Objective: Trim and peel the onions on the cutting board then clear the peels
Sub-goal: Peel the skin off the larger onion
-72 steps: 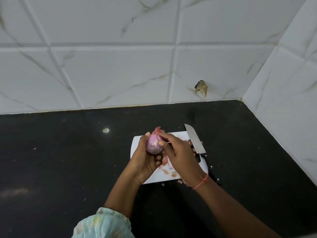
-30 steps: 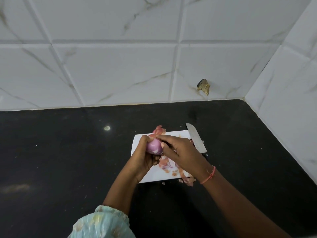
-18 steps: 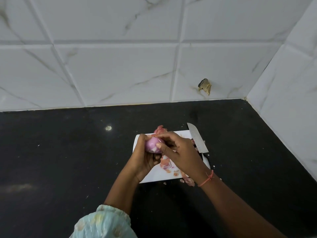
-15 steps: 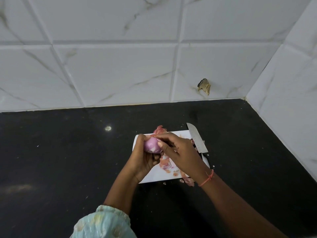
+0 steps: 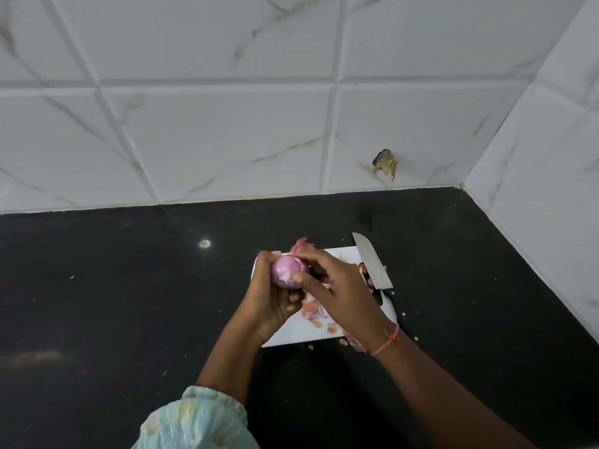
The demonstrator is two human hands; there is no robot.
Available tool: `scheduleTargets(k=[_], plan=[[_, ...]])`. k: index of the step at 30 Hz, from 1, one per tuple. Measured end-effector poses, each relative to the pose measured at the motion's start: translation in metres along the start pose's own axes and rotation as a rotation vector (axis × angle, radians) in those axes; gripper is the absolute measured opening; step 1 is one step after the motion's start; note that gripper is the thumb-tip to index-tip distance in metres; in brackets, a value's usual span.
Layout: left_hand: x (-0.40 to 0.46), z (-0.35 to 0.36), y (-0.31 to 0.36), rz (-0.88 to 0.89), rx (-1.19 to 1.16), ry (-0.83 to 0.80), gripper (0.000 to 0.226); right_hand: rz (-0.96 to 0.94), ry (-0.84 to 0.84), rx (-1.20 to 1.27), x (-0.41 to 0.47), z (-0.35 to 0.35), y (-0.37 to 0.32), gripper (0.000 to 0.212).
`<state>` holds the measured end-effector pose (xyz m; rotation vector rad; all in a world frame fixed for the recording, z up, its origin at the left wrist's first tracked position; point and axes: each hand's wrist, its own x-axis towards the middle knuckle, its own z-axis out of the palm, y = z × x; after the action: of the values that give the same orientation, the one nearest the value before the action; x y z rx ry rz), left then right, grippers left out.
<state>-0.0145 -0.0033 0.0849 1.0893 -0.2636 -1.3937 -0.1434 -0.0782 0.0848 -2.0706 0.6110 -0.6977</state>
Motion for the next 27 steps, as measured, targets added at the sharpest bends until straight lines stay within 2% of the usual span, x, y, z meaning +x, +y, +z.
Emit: scheduleTargets(k=[9,13,18,22,23,25,27], plan=[[-0.006,0.002,-0.002,0.013,0.056,-0.005,0.058,-0.039,0.083,-0.071,0.0,-0.001,0.0,0.016],[-0.007,-0.001,-0.001,0.015,0.12,-0.027,0.053,0.084,0.188,-0.019,0.004,0.001,0.0,0.011],[-0.007,-0.002,-0.002,-0.037,-0.012,-0.081,0.061,0.286,0.247,-0.04,0.006,0.003,0.016,0.021],[-0.004,-0.006,-0.002,-0.039,-0.185,-0.057,0.064,0.25,0.323,0.053,0.001,0.001,0.014,0.005],[-0.003,-0.006,-0.002,-0.04,-0.211,-0.038,0.066,0.219,0.317,0.104,0.0,0.001,0.008,0.01],[0.001,-0.006,-0.004,-0.044,-0.239,-0.004,0.067,0.167,0.201,0.172,-0.001,0.003,-0.004,0.028],[0.004,-0.002,-0.007,-0.041,-0.241,0.023,0.071,0.12,0.1,0.13,-0.001,0.007,-0.01,0.04]])
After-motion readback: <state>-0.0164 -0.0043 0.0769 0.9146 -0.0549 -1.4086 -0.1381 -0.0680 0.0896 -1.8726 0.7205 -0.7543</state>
